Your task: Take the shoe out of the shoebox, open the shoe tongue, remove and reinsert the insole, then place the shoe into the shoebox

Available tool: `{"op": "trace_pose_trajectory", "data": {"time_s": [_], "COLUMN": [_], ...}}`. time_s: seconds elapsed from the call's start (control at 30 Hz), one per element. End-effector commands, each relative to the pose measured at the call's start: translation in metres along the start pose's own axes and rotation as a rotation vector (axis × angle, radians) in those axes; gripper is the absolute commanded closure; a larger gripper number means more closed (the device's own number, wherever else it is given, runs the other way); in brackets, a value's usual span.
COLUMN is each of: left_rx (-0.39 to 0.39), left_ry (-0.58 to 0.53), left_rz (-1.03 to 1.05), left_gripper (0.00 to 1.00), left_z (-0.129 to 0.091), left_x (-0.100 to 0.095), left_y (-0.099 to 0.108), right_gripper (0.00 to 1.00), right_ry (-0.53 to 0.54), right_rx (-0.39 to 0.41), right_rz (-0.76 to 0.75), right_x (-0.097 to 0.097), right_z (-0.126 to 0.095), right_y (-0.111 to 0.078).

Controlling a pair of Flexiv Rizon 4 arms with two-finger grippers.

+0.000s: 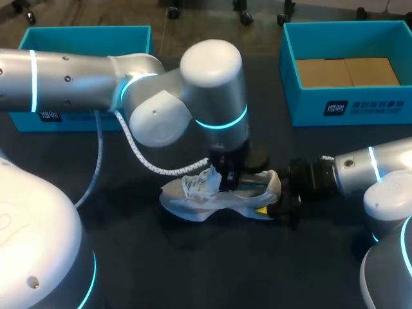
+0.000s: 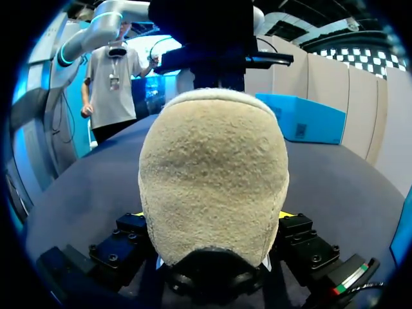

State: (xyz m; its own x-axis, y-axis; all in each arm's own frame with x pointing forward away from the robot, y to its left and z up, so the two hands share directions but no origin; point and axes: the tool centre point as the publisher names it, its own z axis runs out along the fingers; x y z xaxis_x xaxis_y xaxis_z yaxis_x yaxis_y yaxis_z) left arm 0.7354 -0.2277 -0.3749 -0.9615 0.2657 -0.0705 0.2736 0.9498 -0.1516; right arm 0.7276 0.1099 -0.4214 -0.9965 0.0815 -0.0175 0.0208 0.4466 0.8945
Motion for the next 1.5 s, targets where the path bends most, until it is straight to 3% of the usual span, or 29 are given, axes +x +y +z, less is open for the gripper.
{"op": "trace_pose_trajectory", "data": {"time_s": [0.03, 0.57, 0.9, 1.33, 1.4, 1.43, 1.5], "left_rx": [0.039, 0.120, 0.213, 0.288, 0.290, 0.289, 0.286], "left_ry": [0.013, 0.028, 0.031, 0.044, 0.048, 0.050, 0.052], "left_rz": [-0.008, -0.026, -0.060, -0.046, -0.045, -0.045, -0.044], "left_gripper": [1.00, 1.00, 1.00, 1.00, 0.83, 0.82, 0.71], "left_z": [-0.013, -0.052, -0.067, -0.065, -0.062, -0.060, -0.058], "left_x": [0.002, 0.016, 0.019, 0.021, 0.022, 0.022, 0.025], "left_y": [0.014, 0.011, -0.011, -0.043, -0.046, -0.047, -0.049], "right_gripper": [1.00, 1.00, 1.00, 1.00, 1.00, 1.00, 1.00], "right_ry": [-0.001, -0.001, -0.001, -0.001, -0.001, -0.001, -0.001], "right_rx": [0.002, 0.002, 0.002, 0.002, 0.002, 0.002, 0.002], "right_rz": [0.000, 0.000, 0.000, 0.000, 0.000, 0.000, 0.000], "right_x": [0.000, 0.000, 0.000, 0.000, 0.000, 0.000, 0.000], "right_z": [0.001, 0.001, 0.001, 0.001, 0.001, 0.001, 0.001], "right_y": [-0.001, -0.001, -0.001, -0.001, -0.001, -0.001, -0.001]}}
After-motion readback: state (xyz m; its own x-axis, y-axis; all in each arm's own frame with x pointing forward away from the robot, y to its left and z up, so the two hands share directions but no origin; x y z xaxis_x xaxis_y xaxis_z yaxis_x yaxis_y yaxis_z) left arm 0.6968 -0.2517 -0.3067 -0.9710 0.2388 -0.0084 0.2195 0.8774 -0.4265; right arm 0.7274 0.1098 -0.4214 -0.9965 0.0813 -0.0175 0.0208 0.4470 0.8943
